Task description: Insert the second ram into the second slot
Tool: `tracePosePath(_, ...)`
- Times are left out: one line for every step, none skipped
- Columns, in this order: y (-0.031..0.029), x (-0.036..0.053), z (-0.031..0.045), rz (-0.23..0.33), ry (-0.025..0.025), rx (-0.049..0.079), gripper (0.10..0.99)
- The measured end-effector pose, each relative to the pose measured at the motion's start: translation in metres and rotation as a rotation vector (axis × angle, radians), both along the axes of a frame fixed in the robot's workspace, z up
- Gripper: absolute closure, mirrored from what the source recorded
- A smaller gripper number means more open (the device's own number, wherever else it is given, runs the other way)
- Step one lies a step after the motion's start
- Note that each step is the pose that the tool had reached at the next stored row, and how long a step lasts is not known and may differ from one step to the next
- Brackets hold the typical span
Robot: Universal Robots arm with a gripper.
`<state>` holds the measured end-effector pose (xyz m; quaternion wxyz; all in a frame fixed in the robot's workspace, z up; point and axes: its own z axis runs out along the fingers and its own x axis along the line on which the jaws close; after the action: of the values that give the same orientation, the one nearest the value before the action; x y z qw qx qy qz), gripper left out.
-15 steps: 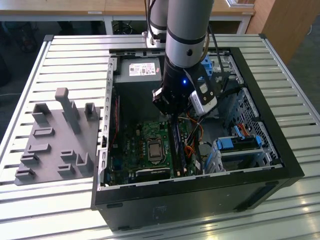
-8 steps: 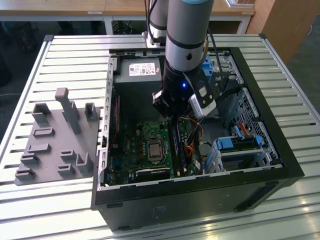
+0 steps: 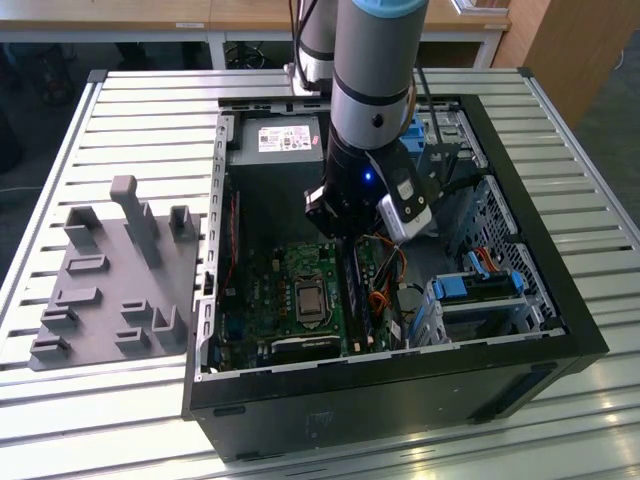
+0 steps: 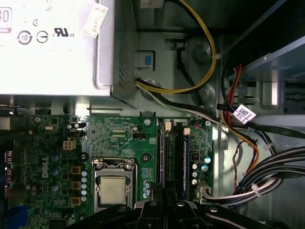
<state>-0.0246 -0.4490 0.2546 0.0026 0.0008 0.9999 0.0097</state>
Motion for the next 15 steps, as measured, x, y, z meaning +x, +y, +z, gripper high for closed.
tracePosePath(0.0000, 0.0000, -0.0009, 0.000, 0.0000, 0.000, 0.949)
tracePosePath(0.0000, 0.0000, -0.0014, 0.000, 0.0000, 0.000, 0.949)
tracePosePath(0.0000, 0.0000, -0.0017, 0.000, 0.0000, 0.000, 0.949)
tracePosePath(-0.0001, 0.0000, -0.0018, 0.000, 0.0001, 0.000, 0.949)
tracePosePath(-0.0001, 0.0000, -0.0019, 0.000, 0.0001, 0.000, 0.949)
tracePosePath(0.0000, 0.0000, -0.0020, 0.000, 0.0001, 0.000, 0.949)
tracePosePath(0.0000, 0.0000, -0.0023, 0.000, 0.0000, 0.000, 0.949)
tracePosePath(0.0000, 0.0000, -0.0025, 0.000, 0.0000, 0.000, 0.949)
tracePosePath(0.0000, 0.0000, -0.0026, 0.000, 0.0000, 0.000, 0.949)
tracePosePath(0.0000, 0.0000, -0.0026, 0.000, 0.0001, 0.000, 0.949)
tracePosePath(0.0000, 0.0000, -0.0027, 0.000, 0.0001, 0.000, 0.949)
tracePosePath(0.0000, 0.0000, -0.0030, 0.000, 0.0000, 0.000, 0.949)
tracePosePath(0.0000, 0.0000, -0.0033, 0.000, 0.0000, 0.000, 0.949)
tracePosePath(0.0000, 0.0000, -0.0035, 0.000, 0.0000, 0.000, 0.949)
tracePosePath(0.0000, 0.0000, -0.0038, 0.000, 0.0000, 0.000, 0.949)
